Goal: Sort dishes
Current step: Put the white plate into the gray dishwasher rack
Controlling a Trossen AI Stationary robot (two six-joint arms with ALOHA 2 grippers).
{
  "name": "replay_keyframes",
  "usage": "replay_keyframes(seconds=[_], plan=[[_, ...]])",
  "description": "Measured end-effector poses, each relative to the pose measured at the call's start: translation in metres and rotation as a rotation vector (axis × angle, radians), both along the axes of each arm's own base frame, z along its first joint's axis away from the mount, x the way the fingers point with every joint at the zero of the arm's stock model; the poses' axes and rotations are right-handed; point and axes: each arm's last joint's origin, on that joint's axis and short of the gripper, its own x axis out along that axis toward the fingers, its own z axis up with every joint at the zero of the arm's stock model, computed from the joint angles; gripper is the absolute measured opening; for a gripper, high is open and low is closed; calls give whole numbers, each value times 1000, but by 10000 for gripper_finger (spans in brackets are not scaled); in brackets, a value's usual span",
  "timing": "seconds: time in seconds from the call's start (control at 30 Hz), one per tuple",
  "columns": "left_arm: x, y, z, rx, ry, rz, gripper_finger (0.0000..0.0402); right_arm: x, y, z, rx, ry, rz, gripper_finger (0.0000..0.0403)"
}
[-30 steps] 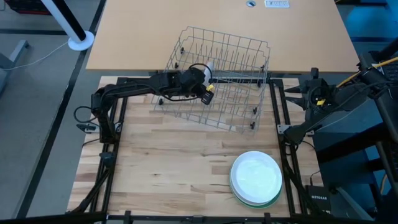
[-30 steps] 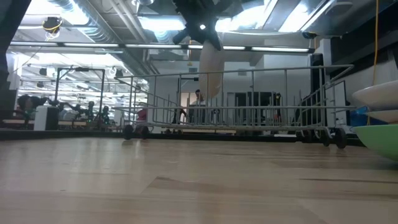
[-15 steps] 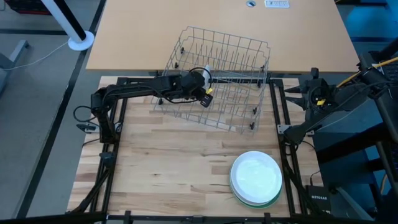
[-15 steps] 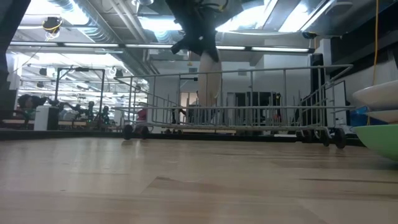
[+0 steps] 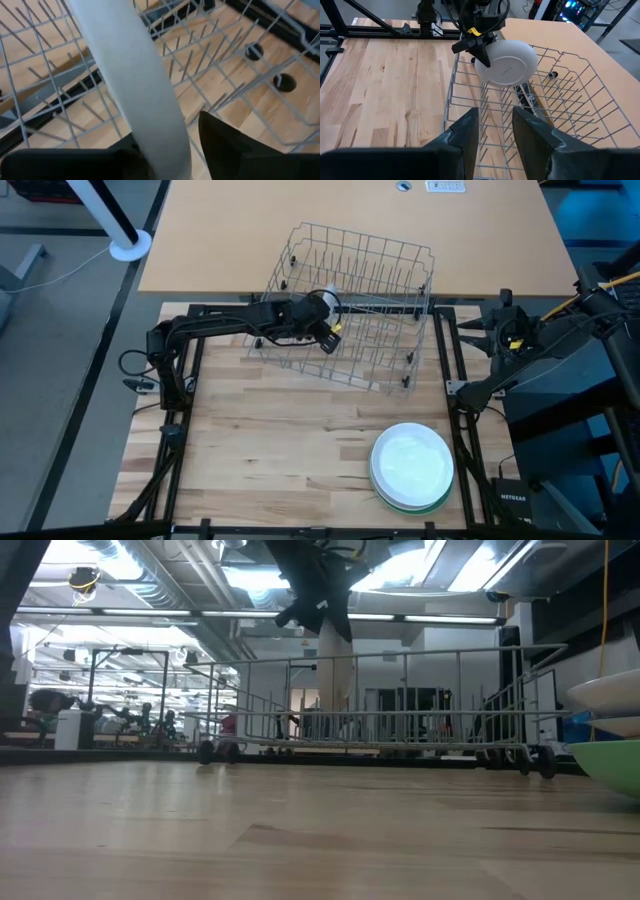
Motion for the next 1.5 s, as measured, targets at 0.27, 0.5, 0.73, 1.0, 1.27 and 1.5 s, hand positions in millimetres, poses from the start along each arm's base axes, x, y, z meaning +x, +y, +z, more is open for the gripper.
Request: replay_keyframes(seconds=[0.27, 0.5, 0.73, 1.0, 1.27, 1.5], plan=[[-4, 5, -2, -5, 29, 10, 161, 0, 0, 0, 7, 5, 9, 124], [-5, 12, -2, 10, 36, 11, 160, 0, 0, 0, 8, 6, 12, 124], [-6, 12, -1, 44, 67, -34, 159, 0, 1, 0, 14, 10, 19, 124], [-12, 7, -4, -3, 150, -157, 159, 0, 1, 0, 14, 10, 19, 124], [-18, 5, -5, -19, 217, -178, 159, 0, 1, 0, 13, 11, 19, 124], [-31, 0, 29, 59, 168, -234, 159, 0, 1, 0, 14, 11, 20, 124]])
